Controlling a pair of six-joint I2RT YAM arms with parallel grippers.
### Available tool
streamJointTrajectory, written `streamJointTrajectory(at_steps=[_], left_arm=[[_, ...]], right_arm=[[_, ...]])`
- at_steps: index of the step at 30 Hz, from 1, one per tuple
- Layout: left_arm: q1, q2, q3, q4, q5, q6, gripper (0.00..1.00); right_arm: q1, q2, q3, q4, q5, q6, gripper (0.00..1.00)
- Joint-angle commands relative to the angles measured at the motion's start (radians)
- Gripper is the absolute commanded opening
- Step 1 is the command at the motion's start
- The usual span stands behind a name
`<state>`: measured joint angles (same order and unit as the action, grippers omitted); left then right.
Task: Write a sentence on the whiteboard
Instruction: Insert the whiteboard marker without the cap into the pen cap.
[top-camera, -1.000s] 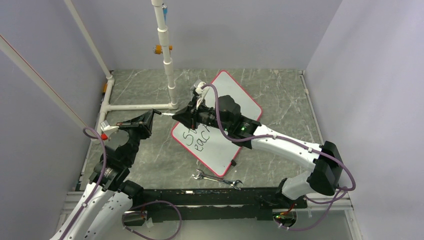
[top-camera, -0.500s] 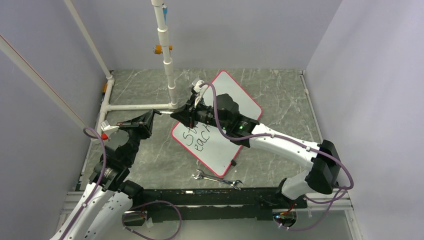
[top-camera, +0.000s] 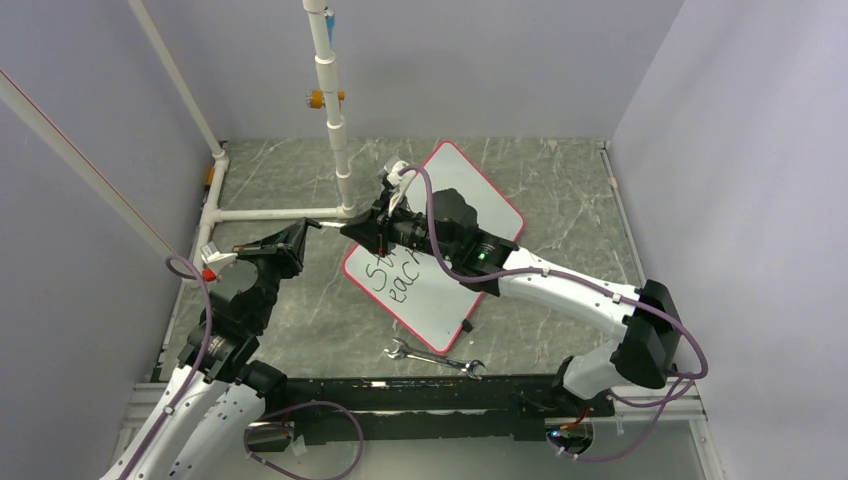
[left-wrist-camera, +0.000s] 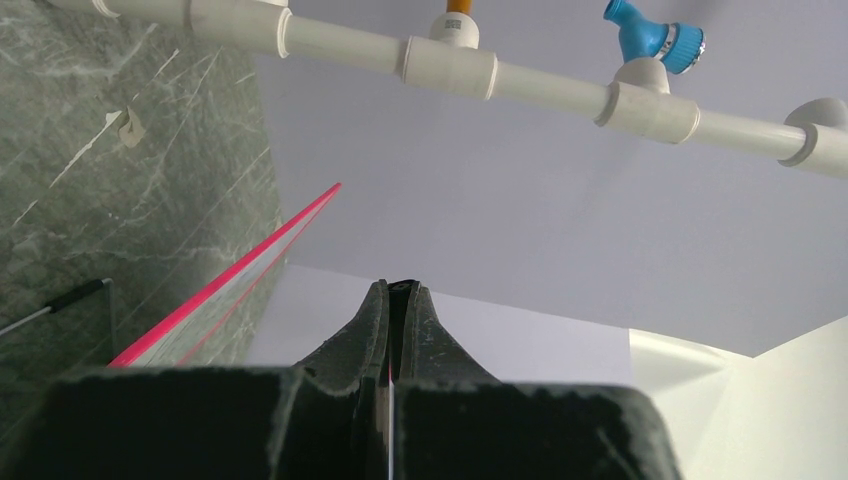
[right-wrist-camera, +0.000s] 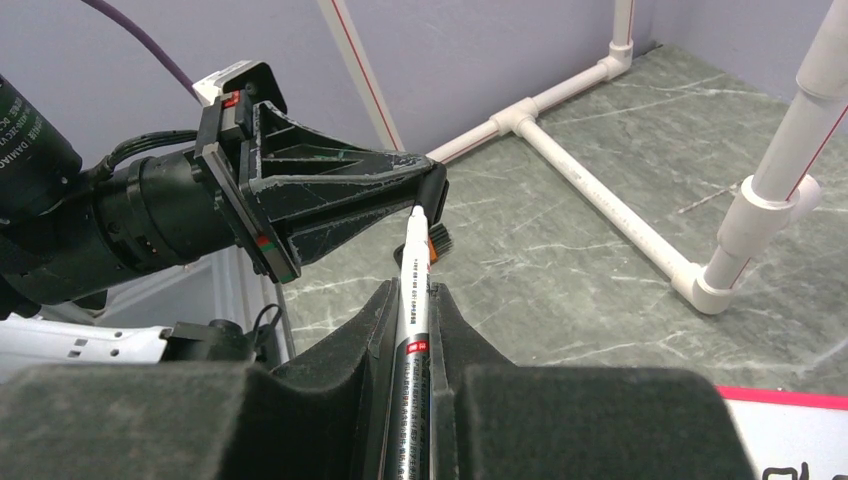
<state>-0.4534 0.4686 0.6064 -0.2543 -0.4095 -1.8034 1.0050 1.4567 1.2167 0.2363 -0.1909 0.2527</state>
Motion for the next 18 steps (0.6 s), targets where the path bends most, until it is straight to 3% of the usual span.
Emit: streamJointTrajectory(at_steps=[1,18], left_arm=[[-0.001,0.004,0.047,0.024,-0.021,-0.024,0.0],[-0.001,0.015,0.053,0.045,-0.023,-0.048,0.0]], right_arm=[[0.007,-0.045,0.004,0.048,0.018,-0.019,0.0],[0.011,-0.049,-0.022,0.063,0.045,-0.011,0.0]])
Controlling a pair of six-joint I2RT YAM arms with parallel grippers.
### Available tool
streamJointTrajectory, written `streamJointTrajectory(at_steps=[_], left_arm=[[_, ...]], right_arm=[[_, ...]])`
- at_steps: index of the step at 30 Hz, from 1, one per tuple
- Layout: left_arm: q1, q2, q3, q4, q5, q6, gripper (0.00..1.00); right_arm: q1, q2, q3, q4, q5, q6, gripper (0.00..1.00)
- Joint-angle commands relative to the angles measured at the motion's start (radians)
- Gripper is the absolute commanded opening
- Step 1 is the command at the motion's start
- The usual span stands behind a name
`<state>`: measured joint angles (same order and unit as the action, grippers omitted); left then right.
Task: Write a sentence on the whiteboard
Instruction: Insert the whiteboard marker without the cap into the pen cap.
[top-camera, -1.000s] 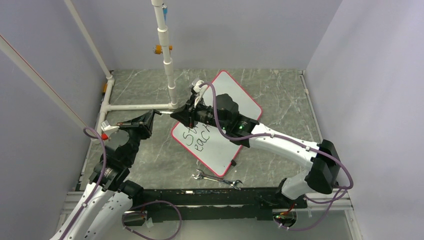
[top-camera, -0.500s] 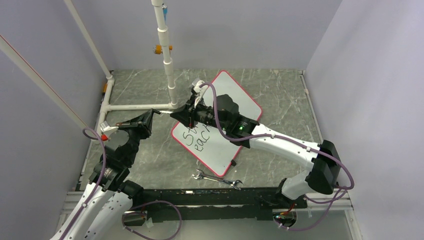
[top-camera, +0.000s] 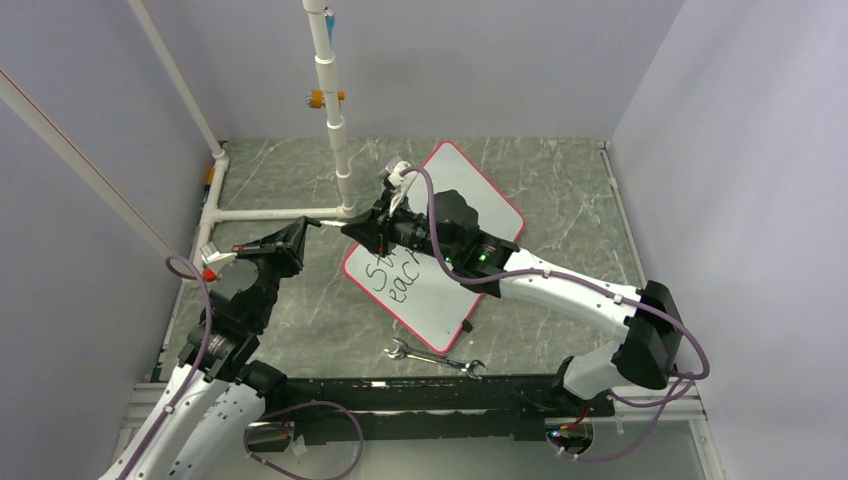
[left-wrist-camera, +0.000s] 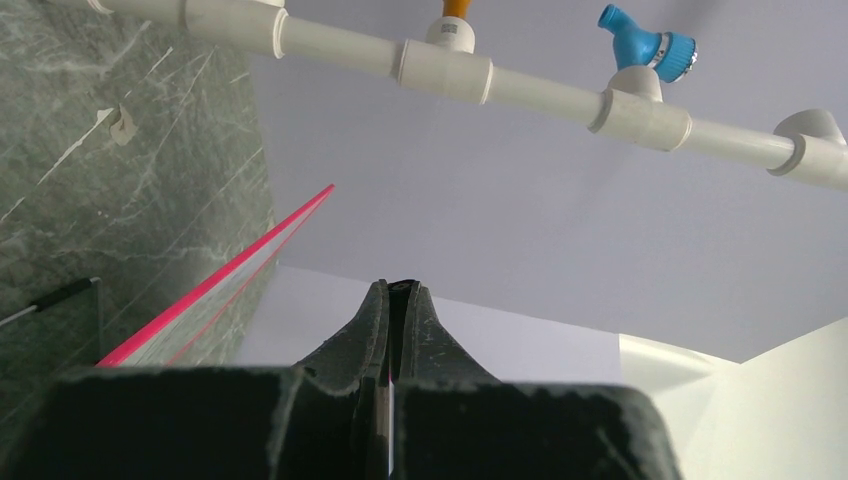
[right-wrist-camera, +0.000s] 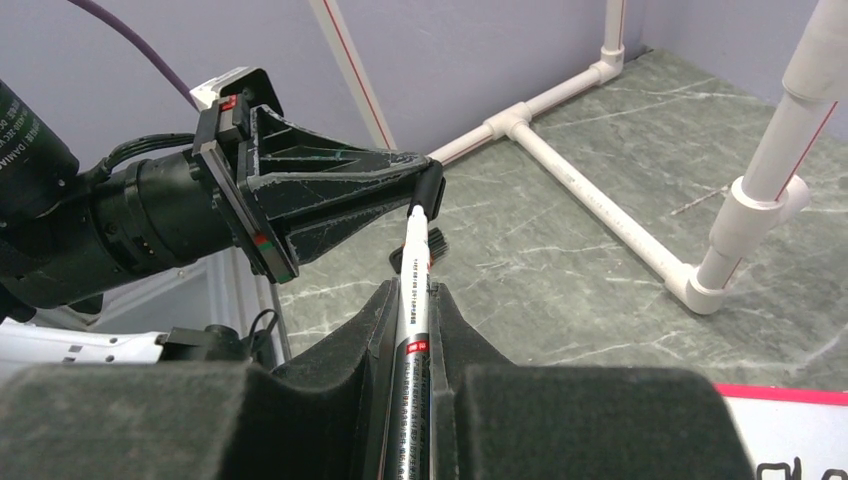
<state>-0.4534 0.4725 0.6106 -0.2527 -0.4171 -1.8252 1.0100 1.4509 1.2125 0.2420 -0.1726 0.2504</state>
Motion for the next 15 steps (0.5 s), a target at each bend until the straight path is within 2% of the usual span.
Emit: streamJointTrajectory(at_steps=[1,15], left_arm=[[-0.002,0.013,0.049,0.046,-0.016,-0.025,0.0],[-0.001,0.017,0.052,0.041,-0.019,-0.027,0.0]], right_arm=[[0.006,-0.045,-0.02,0.061,0.03,-0.007,0.0],[0.007,-0.038,-0.012,0.062,0.038,-0.007,0.0]])
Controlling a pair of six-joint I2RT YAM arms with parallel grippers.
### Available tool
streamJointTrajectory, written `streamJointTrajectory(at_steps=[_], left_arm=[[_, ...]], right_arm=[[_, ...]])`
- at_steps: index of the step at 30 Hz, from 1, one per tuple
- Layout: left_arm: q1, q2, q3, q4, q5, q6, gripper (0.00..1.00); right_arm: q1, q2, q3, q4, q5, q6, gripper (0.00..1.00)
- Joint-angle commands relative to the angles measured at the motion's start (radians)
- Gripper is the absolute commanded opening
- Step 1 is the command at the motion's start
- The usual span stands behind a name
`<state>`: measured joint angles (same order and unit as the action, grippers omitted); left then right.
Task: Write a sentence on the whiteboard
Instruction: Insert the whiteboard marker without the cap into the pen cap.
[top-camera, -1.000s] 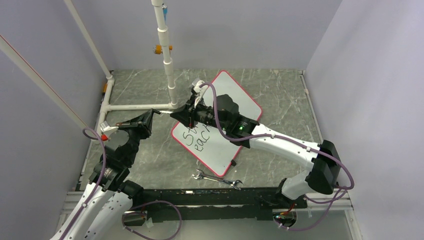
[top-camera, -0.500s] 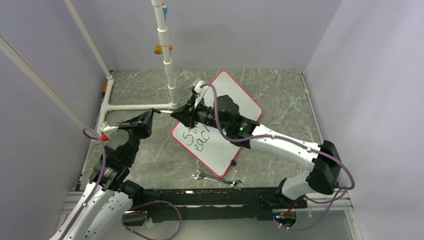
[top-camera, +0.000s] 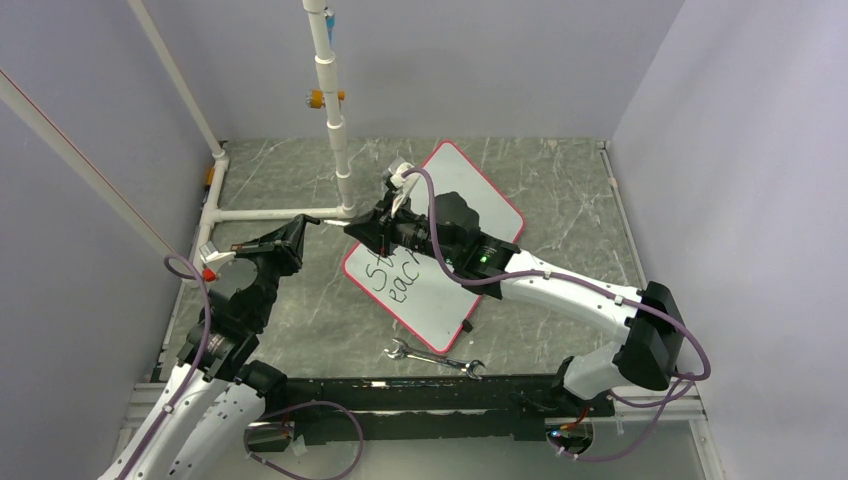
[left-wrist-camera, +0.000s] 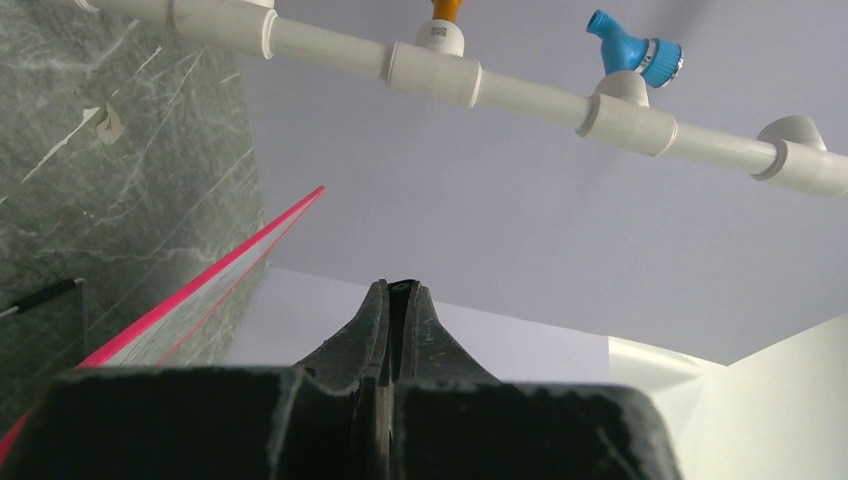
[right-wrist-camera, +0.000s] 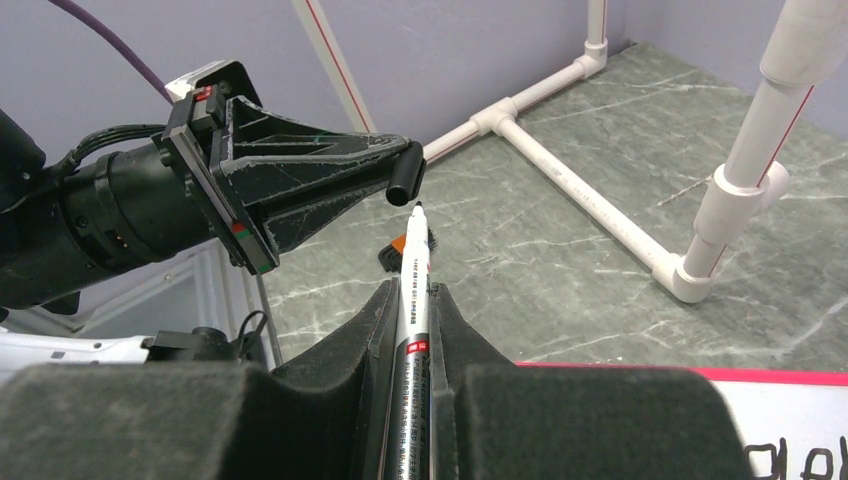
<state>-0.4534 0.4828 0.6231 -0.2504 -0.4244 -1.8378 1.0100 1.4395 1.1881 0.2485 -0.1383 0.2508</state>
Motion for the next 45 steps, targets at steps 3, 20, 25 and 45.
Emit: streamJointTrajectory(at_steps=[3,20,25,45], left_arm=[[-0.002,0.007,0.036,0.036,-0.018,-0.015,0.0],[-0.002,0.022,0.039,0.041,-0.024,-0.017,0.0],[-0.002,0.019,0.037,0.04,-0.023,-0.015,0.0],[-0.002,-0.006,0.05,-0.037,-0.009,-0.02,0.0]], right_arm=[[0.007,-0.032,0.009,0.058,0.003,-0.007,0.0],[0.02,-0.026,0.025,0.055,-0.007,-0.018,0.0],[0.02,-0.015,0.033,0.052,-0.004,-0.023,0.0],[0.02,0.056,0.109,-0.006,-0.014,-0.072,0.0]])
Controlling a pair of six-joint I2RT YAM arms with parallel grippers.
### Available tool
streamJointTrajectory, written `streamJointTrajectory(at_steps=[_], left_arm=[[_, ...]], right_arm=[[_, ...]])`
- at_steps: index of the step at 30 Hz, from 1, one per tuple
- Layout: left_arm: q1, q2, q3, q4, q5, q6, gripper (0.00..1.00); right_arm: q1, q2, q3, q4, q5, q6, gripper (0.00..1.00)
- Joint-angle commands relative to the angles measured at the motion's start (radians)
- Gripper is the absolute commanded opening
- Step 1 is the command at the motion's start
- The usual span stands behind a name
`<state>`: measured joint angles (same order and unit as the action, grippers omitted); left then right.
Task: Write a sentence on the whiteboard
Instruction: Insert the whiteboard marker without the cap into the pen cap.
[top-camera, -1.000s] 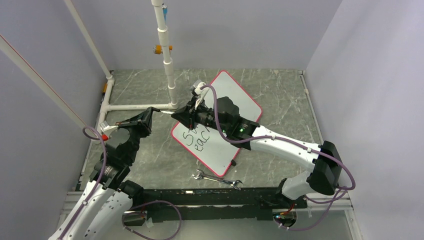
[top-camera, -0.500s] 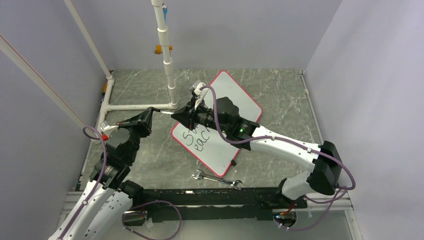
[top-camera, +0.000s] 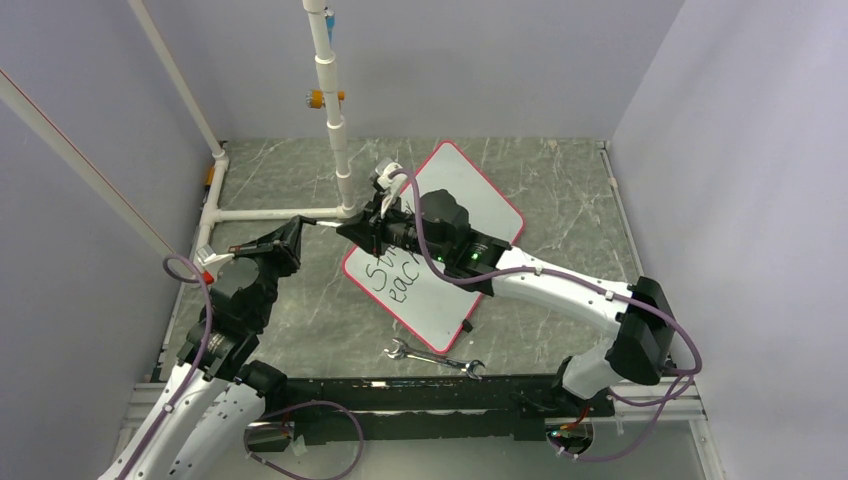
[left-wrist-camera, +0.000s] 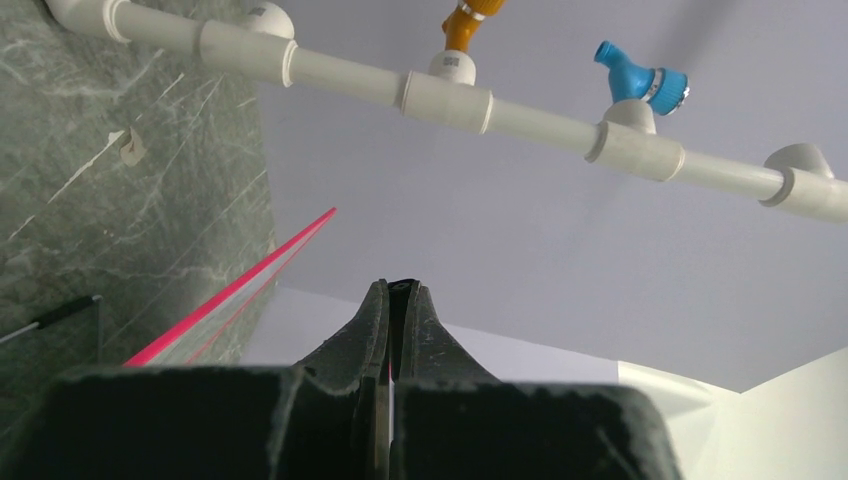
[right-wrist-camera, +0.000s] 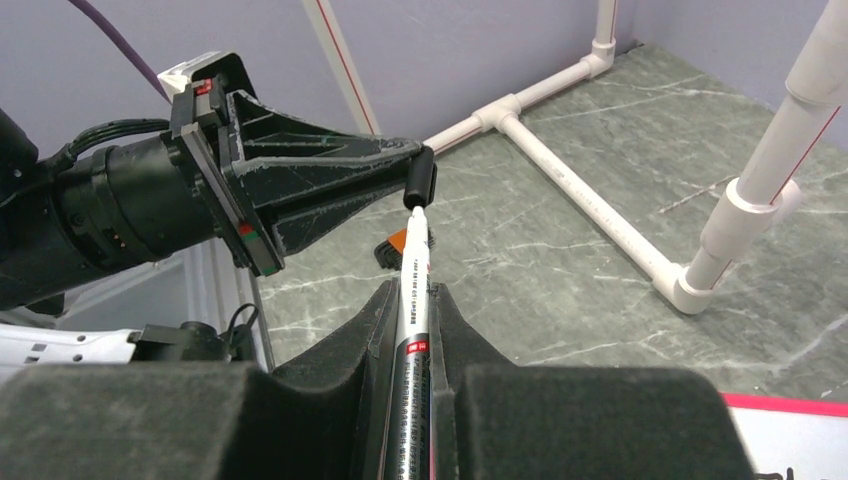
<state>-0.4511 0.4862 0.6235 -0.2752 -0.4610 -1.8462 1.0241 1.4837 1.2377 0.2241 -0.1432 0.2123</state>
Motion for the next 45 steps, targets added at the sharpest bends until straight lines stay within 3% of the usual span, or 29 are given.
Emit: streamJointTrajectory(at_steps=[1,17,40,45], left_arm=[[-0.004,-0.011,0.048,-0.011,0.028,-0.012,0.0],[-0.004,0.017,0.067,0.001,0.088,0.014,0.0],[-0.004,0.018,0.037,0.188,0.183,0.11,0.0],[-0.004,0.009,0.006,0.321,0.213,0.18,0.0]], right_arm=[[0.005,0.013,0.062,0.016,-0.007,-0.034,0.0],[0.005,0.093,0.115,-0.054,-0.011,-0.1,0.0],[0.005,0.24,0.235,-0.028,-0.016,-0.089,0.0],[-0.001,0.267,0.281,-0.036,-0.031,-0.041,0.0]])
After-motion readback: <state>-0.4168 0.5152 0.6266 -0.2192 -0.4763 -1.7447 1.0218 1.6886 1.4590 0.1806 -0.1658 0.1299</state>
